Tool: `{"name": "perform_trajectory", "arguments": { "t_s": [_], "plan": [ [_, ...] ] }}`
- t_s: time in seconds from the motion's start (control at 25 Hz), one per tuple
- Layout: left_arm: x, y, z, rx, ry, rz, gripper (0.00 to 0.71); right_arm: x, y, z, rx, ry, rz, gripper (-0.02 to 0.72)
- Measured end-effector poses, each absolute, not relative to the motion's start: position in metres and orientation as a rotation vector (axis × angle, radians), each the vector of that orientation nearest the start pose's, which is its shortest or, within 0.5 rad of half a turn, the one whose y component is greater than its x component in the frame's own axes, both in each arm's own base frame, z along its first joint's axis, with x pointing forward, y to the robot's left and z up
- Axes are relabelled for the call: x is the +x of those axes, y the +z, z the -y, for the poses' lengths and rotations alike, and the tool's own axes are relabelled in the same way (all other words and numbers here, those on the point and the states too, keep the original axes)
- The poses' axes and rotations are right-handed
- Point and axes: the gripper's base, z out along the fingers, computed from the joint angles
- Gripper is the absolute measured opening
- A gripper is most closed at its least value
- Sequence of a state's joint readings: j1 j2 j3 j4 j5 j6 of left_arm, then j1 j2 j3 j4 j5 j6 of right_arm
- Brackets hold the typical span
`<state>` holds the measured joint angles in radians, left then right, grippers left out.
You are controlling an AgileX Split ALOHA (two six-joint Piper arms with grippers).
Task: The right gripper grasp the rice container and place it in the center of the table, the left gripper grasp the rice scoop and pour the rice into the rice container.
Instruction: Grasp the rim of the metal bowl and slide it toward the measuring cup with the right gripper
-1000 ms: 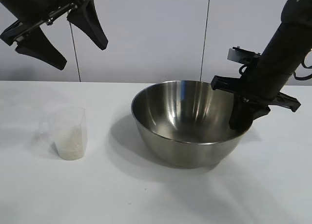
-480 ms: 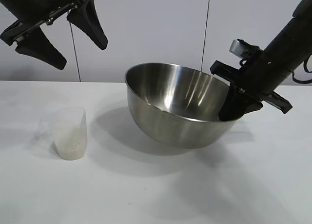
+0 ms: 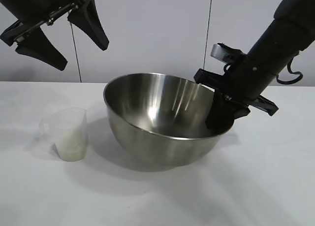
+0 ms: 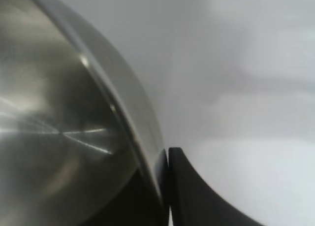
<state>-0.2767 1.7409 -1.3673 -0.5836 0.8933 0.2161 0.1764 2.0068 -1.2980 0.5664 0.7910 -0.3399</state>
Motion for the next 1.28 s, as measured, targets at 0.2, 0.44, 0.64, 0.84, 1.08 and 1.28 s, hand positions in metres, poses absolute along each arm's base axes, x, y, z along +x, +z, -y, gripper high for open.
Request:
{"name": "perform_trajectory", "arguments": {
  "t_s": [0.2,0.44,0.64,0.84,1.08,1.28],
  "plan": [
    [0.3458,0.2722,0.1388,0.282,-0.737,-2.669,0.636,0.3802,0.1514,-0.1010,-0.219,0.539,-2.880,0.010],
    [0.3458,0.2722,0.1388,0.282,-0.737,-2.669,0.636,0.3803,0.1509,-0.1003,-0.226,0.514,-2.883,0.010],
    [0.3458,0.2722,0.1388,0.282,-0.737,-2.669,0.636,0.3812,0.1507,-0.0992,-0.236,0.492,-2.875,0.010],
    [0.3458,0.2722,0.1388,0.282,-0.737,-2.669,0.636,0.3817,0.1505,-0.0985,-0.241,0.478,-2.871,0.010],
    [0.3458,0.2722,0.1388,0.282,-0.737,-2.669,0.636,0.3817,0.1504,-0.0982,-0.247,0.472,-2.872,0.012],
    [0.3458,0.2722,0.1388,0.282,-0.737,-2.669,0.636,0.3817,0.1505,-0.0983,-0.244,0.475,-2.872,0.078]
  ]
}}
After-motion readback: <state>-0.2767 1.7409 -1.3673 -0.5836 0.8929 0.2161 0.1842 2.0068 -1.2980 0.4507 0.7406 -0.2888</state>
